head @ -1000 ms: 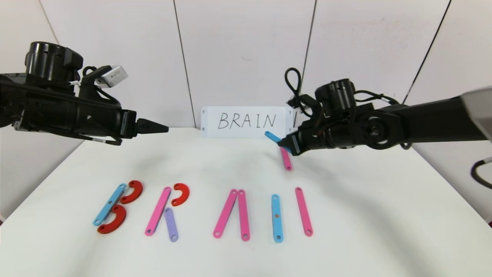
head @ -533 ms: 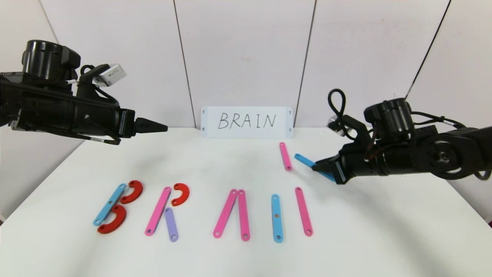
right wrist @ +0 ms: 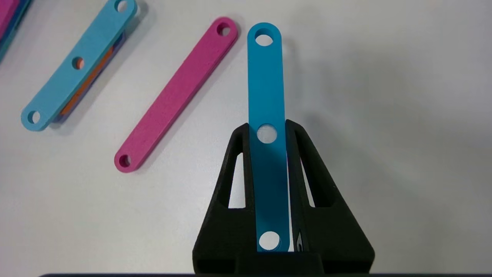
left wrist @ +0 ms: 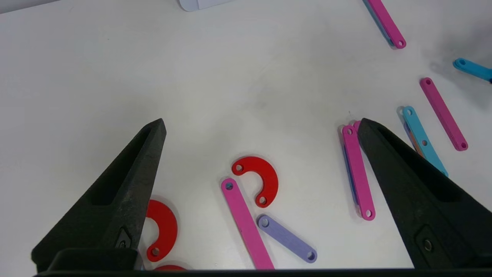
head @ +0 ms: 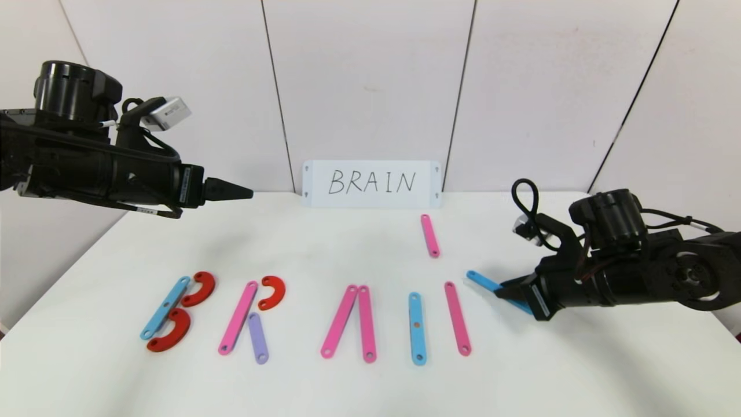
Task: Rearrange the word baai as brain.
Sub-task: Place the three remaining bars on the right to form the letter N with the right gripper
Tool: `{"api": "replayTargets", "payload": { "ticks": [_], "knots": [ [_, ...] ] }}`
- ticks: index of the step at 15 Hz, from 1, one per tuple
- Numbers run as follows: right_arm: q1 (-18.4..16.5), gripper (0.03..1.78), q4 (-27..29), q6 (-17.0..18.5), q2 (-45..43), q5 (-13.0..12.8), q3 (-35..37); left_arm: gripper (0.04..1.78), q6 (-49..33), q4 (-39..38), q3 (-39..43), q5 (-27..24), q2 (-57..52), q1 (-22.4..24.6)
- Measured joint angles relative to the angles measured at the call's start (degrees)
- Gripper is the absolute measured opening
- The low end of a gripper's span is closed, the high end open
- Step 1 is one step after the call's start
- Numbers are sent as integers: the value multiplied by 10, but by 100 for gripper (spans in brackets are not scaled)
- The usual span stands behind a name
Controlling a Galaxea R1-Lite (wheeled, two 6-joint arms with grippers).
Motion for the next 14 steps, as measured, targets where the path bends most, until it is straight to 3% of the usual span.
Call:
{"api": "replayTargets", "payload": {
  "ticks": [9, 14],
  "knots": [
    [13, 27, -2, 0, 8, 0, 17, 174, 0, 0, 1, 0, 0, 0],
    [14, 27, -77, 8, 28, -3, 30, 174, 0, 0, 0, 0, 0, 0]
  ]
}}
